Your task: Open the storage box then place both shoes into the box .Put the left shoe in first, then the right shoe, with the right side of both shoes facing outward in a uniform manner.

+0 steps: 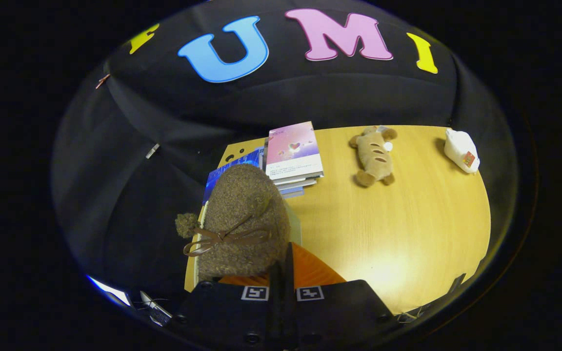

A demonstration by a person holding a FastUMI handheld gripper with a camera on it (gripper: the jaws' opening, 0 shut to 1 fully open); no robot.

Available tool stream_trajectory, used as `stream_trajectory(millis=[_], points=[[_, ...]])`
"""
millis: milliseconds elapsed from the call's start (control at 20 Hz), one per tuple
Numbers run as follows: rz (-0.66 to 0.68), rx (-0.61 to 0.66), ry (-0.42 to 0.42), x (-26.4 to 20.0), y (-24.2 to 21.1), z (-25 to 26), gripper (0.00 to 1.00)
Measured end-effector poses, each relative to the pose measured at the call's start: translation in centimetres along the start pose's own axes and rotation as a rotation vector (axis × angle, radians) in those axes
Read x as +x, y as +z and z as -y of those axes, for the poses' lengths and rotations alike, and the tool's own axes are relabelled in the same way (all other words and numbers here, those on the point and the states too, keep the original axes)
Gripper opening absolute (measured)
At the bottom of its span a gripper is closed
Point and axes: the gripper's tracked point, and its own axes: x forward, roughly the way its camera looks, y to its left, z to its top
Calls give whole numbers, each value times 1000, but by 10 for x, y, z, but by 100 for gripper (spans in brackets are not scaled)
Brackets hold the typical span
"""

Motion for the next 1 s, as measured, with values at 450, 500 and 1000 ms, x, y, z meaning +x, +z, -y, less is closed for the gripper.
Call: stream_trajectory(millis=[450,500,1000], points=[[-135,-65,-193,79,-57,-17,6],[-142,-80,-211,83,-62,-16,6],[-134,-157,-229,96,-70,-21,28]])
